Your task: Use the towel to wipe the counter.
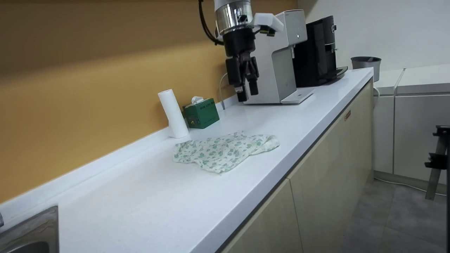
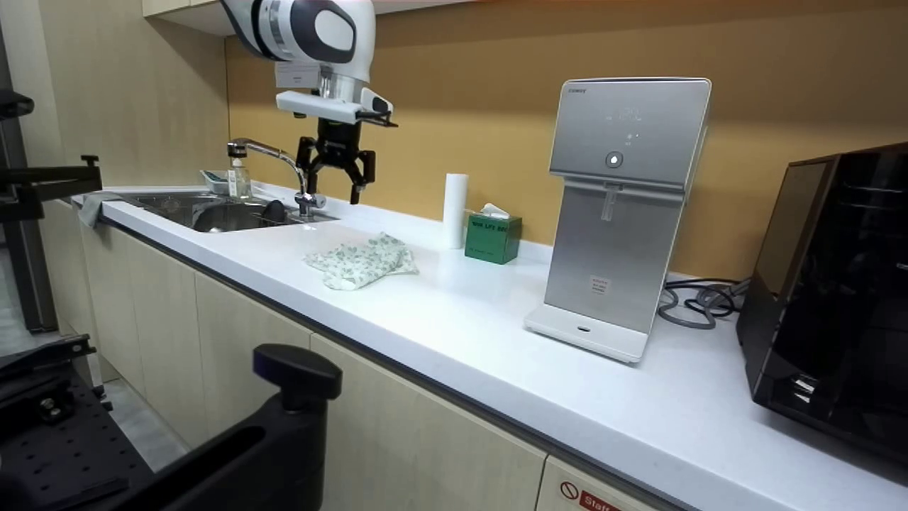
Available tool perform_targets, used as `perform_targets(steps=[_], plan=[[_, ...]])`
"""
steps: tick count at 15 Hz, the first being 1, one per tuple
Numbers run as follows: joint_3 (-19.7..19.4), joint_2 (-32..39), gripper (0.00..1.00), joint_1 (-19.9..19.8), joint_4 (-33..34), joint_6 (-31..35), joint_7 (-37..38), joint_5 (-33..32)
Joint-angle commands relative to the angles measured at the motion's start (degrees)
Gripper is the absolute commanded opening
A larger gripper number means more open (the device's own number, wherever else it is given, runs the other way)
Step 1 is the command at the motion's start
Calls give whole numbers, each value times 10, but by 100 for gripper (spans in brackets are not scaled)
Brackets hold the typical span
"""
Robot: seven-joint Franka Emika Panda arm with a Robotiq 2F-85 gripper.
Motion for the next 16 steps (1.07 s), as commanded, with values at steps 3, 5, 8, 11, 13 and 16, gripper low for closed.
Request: perform_targets(steps=[3,5,8,11,13,16], plan=[[20,54,100,-9,37,1,-1,-10],[22,75,100,-11,53,1,-1,-13],[21,87,100,-12,63,3,4,-15],[19,119,100,-13,74,31,15,-31],[18,140,100,-15,80,53,15,-42],[21,172,100,-20,86,93,12,-48]])
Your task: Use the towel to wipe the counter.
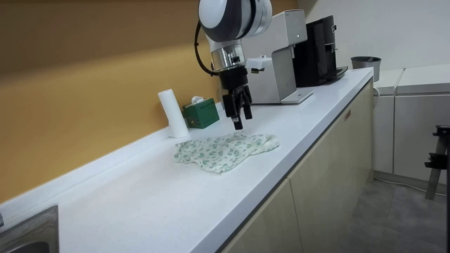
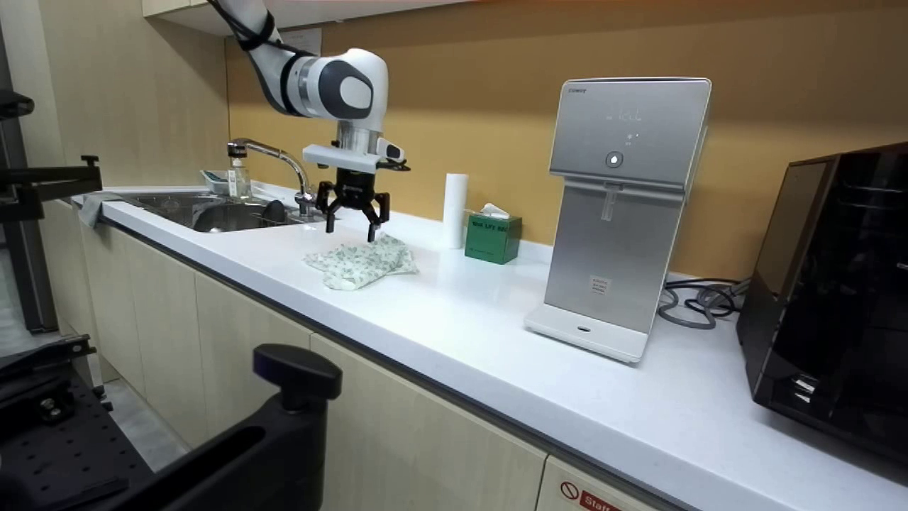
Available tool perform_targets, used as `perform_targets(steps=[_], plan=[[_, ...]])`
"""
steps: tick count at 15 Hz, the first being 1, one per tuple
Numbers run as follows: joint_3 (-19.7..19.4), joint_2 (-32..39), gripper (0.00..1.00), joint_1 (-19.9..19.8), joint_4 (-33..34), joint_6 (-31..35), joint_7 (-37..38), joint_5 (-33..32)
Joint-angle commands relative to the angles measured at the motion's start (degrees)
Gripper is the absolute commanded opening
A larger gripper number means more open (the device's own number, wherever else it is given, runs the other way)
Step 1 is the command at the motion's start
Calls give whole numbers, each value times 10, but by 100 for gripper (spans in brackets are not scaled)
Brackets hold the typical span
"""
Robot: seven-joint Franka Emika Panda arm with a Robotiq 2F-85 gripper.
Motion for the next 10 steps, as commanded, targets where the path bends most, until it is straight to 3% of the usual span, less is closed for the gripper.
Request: perform_targets(steps=[1,7,8,10], plan=[[8,42,100,-8,25,36,13,-13],[19,91,100,-6,34,85,11,-26],[22,95,75,-7,35,89,11,-27],[26,101,67,-6,36,101,9,-34]])
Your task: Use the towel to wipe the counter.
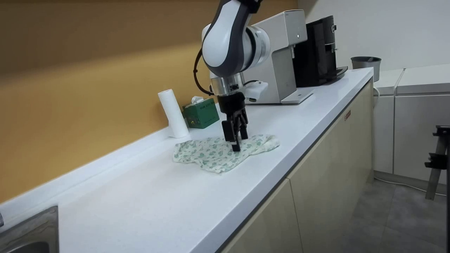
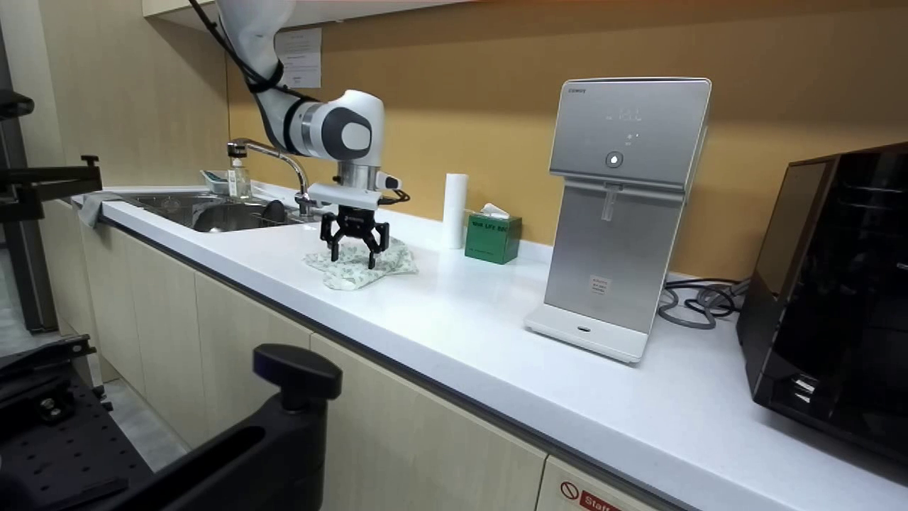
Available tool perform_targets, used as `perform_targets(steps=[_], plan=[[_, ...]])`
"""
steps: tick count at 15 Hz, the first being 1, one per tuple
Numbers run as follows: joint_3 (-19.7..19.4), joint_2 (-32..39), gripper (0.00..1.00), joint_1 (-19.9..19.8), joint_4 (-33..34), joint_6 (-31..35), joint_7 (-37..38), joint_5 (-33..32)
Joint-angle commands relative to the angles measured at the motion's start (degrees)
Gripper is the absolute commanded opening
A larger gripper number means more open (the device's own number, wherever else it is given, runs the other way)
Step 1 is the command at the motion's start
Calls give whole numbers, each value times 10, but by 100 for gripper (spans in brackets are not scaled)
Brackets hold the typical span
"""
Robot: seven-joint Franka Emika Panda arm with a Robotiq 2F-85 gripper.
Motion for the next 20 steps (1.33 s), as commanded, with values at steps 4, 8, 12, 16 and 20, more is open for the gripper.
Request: perform_targets(steps=[4,8,12,16,20], plan=[[11,14,37,2,15,37,14,-33],[7,18,11,4,18,45,22,-49],[2,22,0,-18,29,19,19,-33],[-34,8,1,-32,38,8,58,-51],[-82,-2,1,-44,47,-9,111,-66]])
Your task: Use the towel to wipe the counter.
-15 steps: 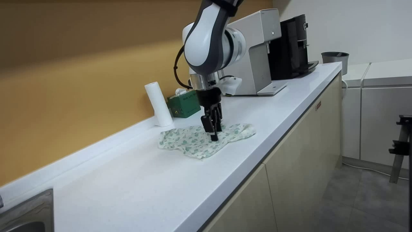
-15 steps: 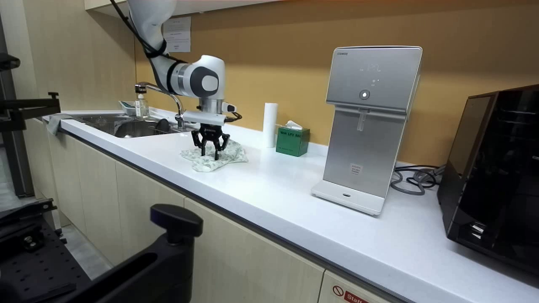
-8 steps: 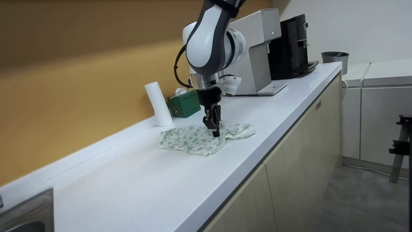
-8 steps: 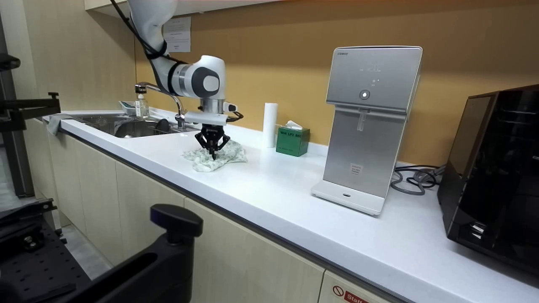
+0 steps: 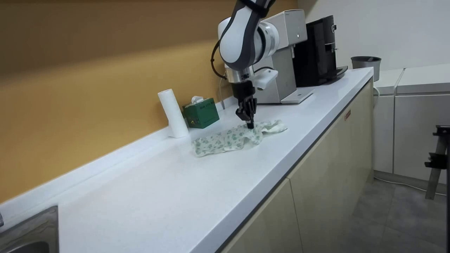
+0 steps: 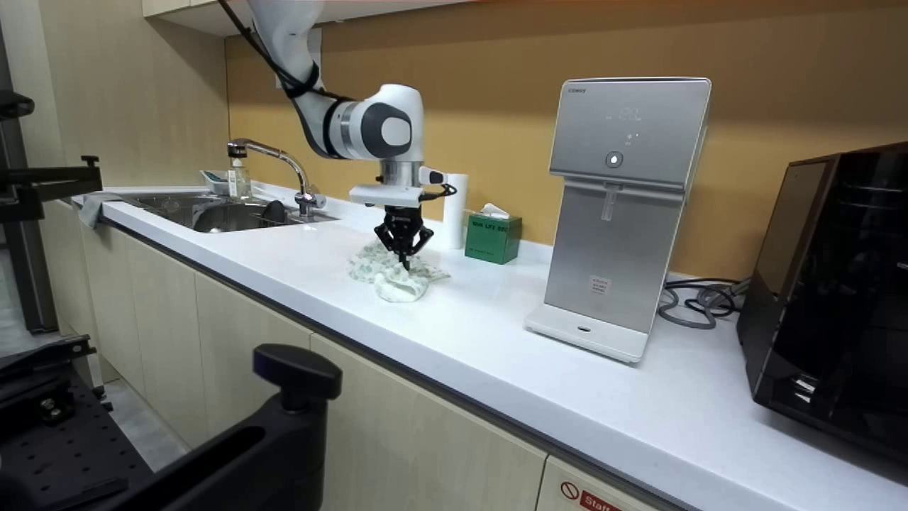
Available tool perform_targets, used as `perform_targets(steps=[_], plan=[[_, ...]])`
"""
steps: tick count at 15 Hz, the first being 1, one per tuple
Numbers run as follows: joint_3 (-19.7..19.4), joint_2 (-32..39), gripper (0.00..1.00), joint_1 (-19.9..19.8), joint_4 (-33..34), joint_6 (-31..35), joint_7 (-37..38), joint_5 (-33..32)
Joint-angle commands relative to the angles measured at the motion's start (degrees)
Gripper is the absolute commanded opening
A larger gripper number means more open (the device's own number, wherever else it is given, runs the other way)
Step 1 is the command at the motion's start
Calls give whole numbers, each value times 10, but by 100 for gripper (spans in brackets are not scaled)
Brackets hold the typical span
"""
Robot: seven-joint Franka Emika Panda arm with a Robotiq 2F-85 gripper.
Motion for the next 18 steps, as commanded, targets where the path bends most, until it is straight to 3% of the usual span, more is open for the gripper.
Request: perform_targets(steps=[1,3,4,9,13,18], plan=[[-28,-14,1,-14,13,-38,61,-12],[-6,-17,1,-40,16,-79,22,33],[-15,-8,3,-33,9,-42,26,7],[-11,-7,1,-35,10,-53,29,12],[-45,11,1,-20,13,-2,83,-47],[-119,23,1,-9,16,62,186,-113]])
